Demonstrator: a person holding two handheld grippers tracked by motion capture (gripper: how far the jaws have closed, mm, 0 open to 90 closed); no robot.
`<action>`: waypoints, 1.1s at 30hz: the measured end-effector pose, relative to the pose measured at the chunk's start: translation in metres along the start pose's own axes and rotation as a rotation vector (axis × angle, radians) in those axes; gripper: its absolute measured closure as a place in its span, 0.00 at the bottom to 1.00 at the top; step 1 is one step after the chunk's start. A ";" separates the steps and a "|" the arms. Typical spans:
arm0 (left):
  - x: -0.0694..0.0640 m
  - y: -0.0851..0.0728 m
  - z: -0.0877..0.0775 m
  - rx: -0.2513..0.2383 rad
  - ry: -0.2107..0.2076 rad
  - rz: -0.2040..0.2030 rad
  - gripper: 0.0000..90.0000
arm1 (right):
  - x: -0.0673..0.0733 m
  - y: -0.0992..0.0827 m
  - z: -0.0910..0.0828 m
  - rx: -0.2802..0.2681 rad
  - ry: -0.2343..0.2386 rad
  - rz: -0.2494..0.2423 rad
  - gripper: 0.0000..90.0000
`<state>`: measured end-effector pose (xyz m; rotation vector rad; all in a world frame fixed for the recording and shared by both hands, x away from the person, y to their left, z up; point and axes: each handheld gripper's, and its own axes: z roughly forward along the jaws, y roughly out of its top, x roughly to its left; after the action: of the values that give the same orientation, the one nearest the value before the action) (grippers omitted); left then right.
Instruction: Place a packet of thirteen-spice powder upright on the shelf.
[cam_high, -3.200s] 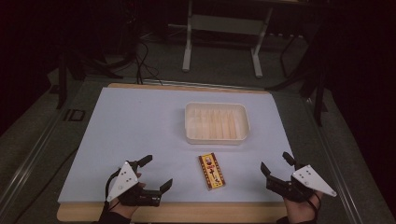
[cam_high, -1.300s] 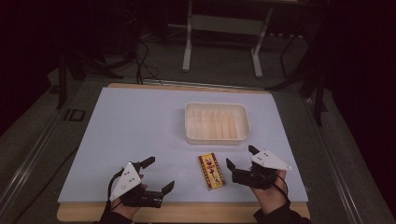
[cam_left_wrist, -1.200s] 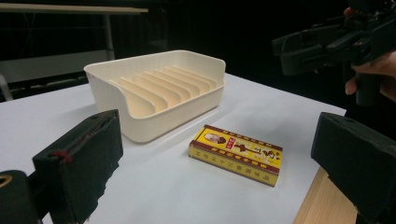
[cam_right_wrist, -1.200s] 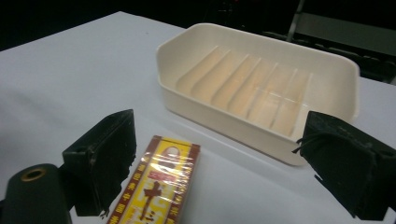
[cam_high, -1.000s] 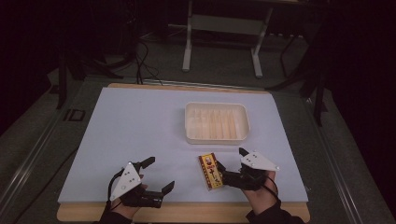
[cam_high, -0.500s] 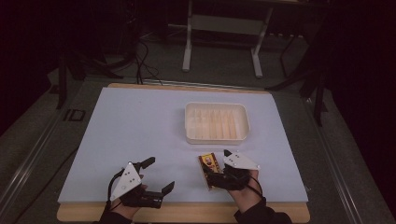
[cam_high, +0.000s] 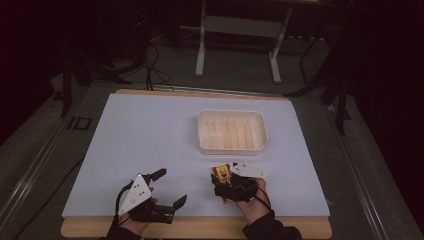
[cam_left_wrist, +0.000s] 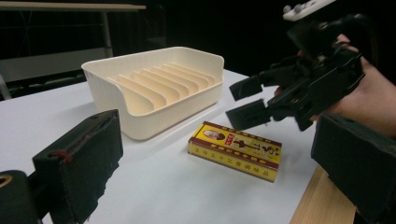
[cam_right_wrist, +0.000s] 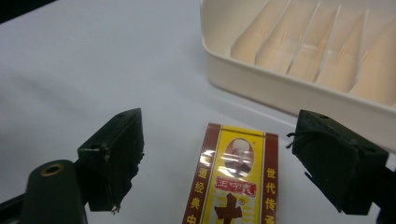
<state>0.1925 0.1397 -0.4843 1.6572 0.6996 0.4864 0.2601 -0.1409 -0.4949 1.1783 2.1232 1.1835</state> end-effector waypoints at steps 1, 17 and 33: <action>0.000 0.000 0.000 0.001 -0.001 0.000 0.03 | 0.000 -0.001 0.002 0.006 -0.002 0.005 0.18; 0.000 0.000 0.000 0.005 -0.006 0.003 0.03 | -0.011 -0.019 0.027 0.130 -0.032 0.066 0.20; -0.001 0.000 0.001 0.011 -0.011 0.004 0.03 | -0.005 -0.031 0.042 0.224 -0.077 0.026 0.27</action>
<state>0.1923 0.1384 -0.4849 1.6706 0.6926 0.4771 0.2777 -0.1340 -0.5435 1.3280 2.2313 0.9125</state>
